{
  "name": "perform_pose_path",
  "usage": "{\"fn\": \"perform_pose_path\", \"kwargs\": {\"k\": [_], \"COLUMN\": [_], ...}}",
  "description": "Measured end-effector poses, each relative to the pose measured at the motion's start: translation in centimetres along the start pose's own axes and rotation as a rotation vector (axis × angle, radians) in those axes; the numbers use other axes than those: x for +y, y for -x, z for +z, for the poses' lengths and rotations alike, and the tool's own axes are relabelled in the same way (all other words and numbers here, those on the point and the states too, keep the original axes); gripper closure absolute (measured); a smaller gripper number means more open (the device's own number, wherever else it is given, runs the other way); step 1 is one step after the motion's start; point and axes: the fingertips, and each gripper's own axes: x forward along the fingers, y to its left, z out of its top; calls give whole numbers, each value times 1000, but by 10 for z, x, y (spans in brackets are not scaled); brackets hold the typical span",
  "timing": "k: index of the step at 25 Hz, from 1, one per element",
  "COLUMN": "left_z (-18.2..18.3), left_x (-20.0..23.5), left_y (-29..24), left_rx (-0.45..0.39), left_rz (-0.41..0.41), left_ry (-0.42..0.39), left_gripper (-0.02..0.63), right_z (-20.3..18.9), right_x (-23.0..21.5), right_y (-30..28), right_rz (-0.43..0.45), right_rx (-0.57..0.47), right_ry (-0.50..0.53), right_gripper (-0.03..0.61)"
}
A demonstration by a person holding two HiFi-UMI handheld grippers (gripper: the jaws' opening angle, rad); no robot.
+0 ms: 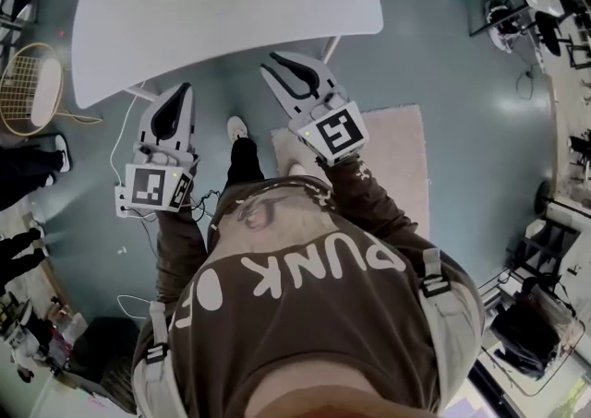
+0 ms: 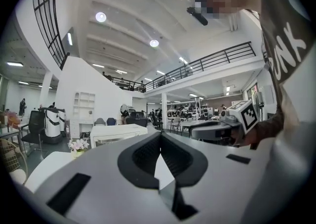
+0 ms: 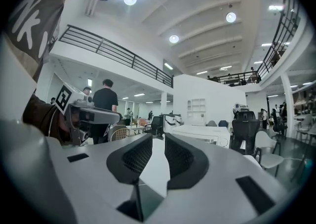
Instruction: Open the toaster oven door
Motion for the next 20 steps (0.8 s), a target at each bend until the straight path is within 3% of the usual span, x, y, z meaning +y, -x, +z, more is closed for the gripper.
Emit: {"fn": "perform_pose_path", "kwargs": {"k": [5, 10, 20], "left_z": [3, -2, 14], "left_x": [87, 144, 179], "left_y": [-40, -64, -103], "left_rx": [-28, -21, -21], "left_rz": [-67, -112, -28], "left_ry": [43, 56, 64], "left_gripper": [611, 611, 611], "right_z": [0, -1, -26], "right_x": [-39, -82, -240], "right_y": [-87, -143, -224], "right_rz": [-84, -179, -363], "right_rx": [55, 92, 239], "right_ry": [-30, -25, 1], "right_gripper": [489, 489, 483]}}
